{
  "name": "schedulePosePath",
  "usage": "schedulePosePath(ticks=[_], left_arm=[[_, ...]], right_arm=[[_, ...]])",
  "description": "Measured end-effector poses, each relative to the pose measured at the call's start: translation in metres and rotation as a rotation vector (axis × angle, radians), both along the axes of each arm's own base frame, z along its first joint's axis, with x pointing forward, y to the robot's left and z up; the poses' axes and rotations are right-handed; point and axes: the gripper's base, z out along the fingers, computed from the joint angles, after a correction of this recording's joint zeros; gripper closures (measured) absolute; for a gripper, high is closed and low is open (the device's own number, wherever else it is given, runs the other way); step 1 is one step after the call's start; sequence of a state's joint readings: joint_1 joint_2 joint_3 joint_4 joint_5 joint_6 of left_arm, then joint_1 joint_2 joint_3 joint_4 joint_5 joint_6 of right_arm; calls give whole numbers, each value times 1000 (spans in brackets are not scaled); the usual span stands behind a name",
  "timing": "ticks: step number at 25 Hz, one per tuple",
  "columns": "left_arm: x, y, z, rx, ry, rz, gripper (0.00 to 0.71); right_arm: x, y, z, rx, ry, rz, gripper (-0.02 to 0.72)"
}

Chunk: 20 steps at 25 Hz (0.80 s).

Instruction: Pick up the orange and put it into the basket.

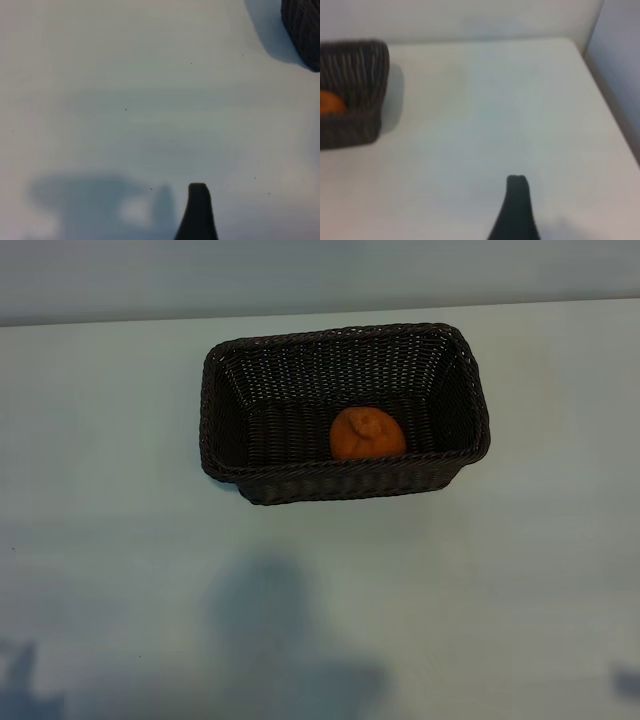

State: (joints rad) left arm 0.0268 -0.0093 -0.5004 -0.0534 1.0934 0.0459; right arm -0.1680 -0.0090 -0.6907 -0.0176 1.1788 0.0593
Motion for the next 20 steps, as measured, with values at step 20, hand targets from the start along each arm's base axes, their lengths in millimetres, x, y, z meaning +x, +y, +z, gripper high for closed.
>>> schedulePosePath(ticks=[20], left_arm=[[0,0,0,-2,0,1,118]], right_arm=[[31,-5,-45,2,102,11,141]])
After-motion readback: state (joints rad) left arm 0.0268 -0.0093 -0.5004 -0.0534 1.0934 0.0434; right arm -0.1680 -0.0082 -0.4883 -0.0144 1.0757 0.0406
